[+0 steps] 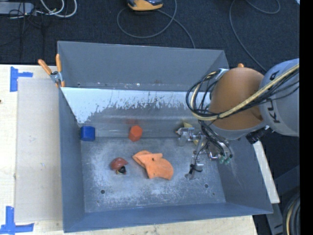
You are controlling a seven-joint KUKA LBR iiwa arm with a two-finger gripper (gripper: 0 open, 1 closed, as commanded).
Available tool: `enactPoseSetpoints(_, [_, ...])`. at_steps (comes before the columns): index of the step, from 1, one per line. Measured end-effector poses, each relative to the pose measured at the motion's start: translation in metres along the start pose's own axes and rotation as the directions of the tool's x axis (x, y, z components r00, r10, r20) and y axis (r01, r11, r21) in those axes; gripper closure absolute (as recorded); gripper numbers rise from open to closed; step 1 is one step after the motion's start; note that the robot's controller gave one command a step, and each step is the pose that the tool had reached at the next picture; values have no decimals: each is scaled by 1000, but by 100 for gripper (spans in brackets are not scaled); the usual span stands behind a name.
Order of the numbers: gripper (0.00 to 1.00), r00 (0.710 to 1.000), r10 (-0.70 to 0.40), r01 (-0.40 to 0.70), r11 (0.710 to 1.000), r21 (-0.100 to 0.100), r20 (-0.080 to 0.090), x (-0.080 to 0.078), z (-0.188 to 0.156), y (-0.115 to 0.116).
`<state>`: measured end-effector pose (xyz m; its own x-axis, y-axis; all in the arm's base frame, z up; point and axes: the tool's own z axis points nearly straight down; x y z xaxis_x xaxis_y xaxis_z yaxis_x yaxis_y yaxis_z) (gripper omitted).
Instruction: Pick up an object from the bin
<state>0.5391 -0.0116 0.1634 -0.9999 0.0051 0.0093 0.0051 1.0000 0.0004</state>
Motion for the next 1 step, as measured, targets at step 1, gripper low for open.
enactPoseSetpoints(1, [0, 1000, 0, 0, 1000, 0, 7, -2, -4, 0])
